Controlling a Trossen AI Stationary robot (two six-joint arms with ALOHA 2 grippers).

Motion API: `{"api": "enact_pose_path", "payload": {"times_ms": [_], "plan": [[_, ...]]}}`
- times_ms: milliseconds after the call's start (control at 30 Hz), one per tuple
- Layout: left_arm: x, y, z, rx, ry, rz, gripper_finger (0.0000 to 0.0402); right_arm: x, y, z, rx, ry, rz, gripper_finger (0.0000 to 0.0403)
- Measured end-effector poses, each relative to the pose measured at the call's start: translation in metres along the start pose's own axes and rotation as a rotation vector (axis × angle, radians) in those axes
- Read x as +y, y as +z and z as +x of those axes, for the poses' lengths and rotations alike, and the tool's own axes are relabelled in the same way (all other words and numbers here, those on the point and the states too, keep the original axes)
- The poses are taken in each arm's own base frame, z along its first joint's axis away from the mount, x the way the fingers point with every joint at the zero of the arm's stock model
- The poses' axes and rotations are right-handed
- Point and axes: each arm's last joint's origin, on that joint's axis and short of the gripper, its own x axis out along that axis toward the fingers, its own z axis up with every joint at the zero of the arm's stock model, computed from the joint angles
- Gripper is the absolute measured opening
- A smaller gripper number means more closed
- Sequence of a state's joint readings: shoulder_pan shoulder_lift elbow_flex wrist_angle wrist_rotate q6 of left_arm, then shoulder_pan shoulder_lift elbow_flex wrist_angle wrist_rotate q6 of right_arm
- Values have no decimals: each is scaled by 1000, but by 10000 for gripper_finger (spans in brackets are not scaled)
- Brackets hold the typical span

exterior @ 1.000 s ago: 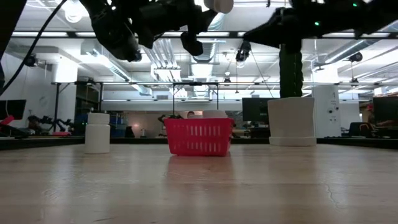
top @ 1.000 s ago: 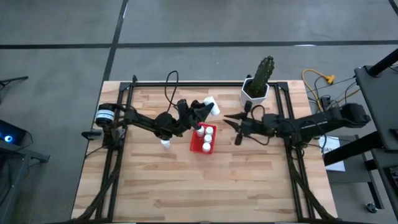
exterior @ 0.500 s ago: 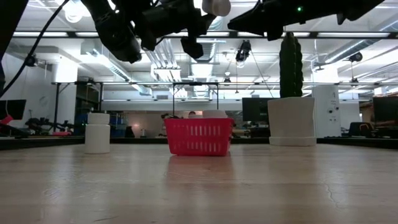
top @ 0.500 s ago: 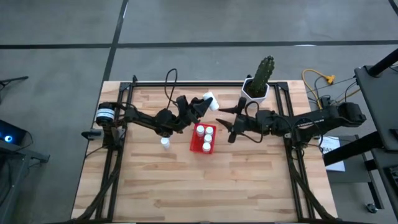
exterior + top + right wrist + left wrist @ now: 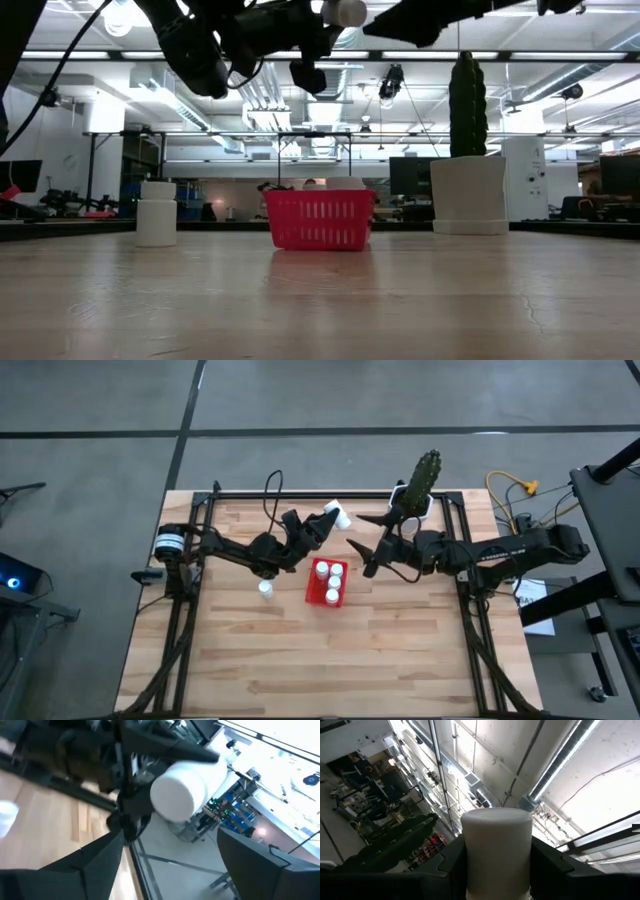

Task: Pick and place pill bottles into a basket
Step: Put the left white pill bottle into the red bin

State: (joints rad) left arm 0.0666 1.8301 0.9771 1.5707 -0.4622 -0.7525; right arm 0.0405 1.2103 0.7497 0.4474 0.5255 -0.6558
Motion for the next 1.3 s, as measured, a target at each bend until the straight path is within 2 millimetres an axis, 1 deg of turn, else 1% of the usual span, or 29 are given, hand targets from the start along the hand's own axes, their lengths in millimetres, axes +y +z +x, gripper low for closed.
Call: {"api": "enact_pose_path", "payload": {"times_ms": [167, 433, 633, 933, 1033, 1300], "plan": [[-4, 1, 6, -17, -15, -11, 140, -6, 8, 1, -26, -16, 67, 320], [-11, 3, 13, -33, -44, -26, 140, -10, 15, 1, -92, -31, 88, 311], [-12, 3, 15, -36, -50, -29, 140, -11, 19, 1, -150, -33, 95, 308], [-15, 3, 17, -22, -76, -31, 140, -3, 19, 12, -209, -78, 42, 302], [-15, 2, 16, -8, -91, -32, 140, -4, 21, 13, -233, -96, 33, 297], [-15, 2, 16, 1, -97, -31, 140, -4, 15, 20, -226, -104, 13, 282]]}}
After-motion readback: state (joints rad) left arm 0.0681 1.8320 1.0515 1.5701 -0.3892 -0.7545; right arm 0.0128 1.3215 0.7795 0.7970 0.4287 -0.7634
